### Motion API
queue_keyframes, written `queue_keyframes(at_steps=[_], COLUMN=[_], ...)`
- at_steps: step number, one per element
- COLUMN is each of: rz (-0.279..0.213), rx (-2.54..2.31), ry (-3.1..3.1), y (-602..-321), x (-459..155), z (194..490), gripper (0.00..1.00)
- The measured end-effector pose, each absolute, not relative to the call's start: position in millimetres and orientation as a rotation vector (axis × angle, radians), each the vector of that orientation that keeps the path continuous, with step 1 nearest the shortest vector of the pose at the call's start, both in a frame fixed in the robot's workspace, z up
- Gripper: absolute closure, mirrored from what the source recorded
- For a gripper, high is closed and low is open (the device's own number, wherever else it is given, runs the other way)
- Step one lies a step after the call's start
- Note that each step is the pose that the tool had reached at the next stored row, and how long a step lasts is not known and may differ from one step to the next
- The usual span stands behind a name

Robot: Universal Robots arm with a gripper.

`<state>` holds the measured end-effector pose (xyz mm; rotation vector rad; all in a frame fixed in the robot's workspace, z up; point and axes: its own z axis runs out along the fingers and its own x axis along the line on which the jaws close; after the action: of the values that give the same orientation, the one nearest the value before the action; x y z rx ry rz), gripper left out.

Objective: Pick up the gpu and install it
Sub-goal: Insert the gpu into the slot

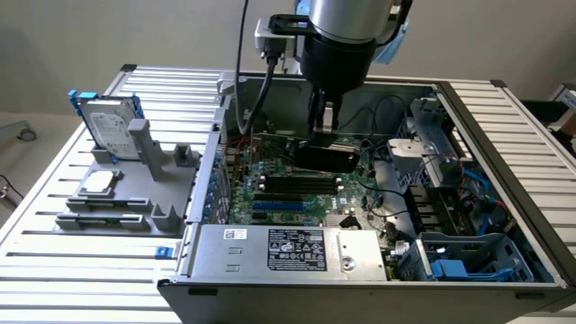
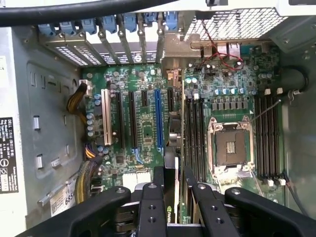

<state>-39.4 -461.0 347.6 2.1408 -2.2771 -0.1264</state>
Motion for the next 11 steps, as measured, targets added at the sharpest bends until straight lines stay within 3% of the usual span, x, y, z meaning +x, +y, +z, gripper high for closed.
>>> queue_keyframes(at_steps=[11], rz=[-0.129], rx=[2.181], ry=[-2.239], y=[-471], x=[-50], z=[338], gripper=[0.74])
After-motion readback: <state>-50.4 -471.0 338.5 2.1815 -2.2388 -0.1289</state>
